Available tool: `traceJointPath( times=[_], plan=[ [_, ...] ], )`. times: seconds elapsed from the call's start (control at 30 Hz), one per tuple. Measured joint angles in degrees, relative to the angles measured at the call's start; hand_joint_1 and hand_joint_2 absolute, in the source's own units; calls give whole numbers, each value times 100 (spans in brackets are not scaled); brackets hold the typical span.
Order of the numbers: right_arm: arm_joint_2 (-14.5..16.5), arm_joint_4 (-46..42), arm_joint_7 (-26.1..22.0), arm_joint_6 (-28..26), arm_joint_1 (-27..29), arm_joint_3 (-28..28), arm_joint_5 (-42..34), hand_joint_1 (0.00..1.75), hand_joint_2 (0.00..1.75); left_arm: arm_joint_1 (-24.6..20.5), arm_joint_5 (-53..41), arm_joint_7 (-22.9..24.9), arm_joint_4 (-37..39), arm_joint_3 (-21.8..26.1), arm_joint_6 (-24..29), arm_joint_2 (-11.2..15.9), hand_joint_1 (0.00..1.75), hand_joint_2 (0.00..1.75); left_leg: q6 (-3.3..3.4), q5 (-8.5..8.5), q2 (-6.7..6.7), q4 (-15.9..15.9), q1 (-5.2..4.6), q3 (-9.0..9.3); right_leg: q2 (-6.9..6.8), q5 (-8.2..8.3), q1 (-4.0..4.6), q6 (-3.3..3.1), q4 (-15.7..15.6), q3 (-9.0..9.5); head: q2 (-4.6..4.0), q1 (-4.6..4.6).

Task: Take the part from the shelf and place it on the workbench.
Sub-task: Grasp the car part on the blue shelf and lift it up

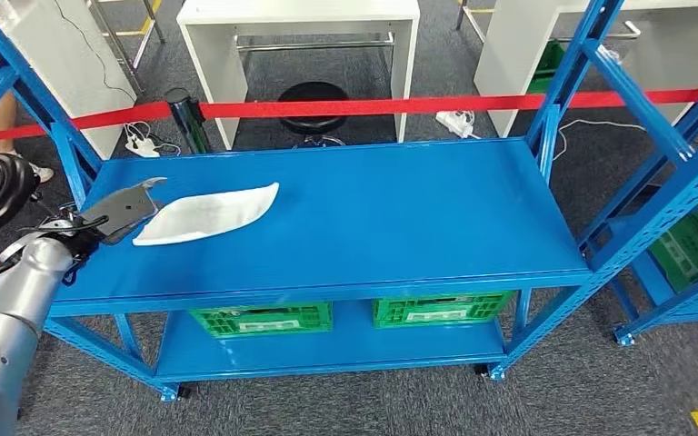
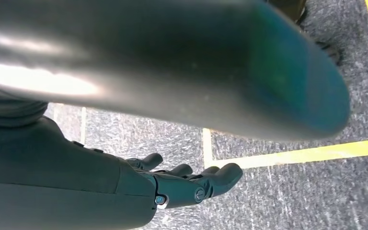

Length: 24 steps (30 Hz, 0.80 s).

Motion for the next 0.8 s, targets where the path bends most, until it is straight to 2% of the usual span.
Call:
traceJointPath(
  times=[0.1,0.27,0.33,0.5,0.8],
  plan=[
    [2,0,10,9,-13,-8,-14,0,0,7,228,-237,-29,-27,-230,-30,0,175,57,-20,17,-18,-8,40,39,19,-1,-19,-4,21,0,-3],
    [2,0,10,20,-22,-15,-13,0,0,5,401,-429,-108,-60,-360,-30,0,175,77,-44,44,-93,-7,98,77,-19,7,-76,-4,31,0,-3],
    [2,0,10,21,-22,-23,-10,0,0,6,415,-453,-132,-92,-350,-30,0,175,57,-45,45,-106,-6,103,75,-23,11,-84,-2,31,0,-2],
    [2,0,12,17,-29,-54,-8,0,0,54,423,-466,-210,-174,-156,-46,0,175,-47,-34,45,-114,1,106,71,-20,15,-90,8,33,0,-1],
    [2,0,49,10,-37,-113,-4,0,0,77,465,-350,-287,-492,-36,-120,0,175,-53,-32,44,-83,0,105,63,-4,-3,-69,7,56,0,0]
  ],
)
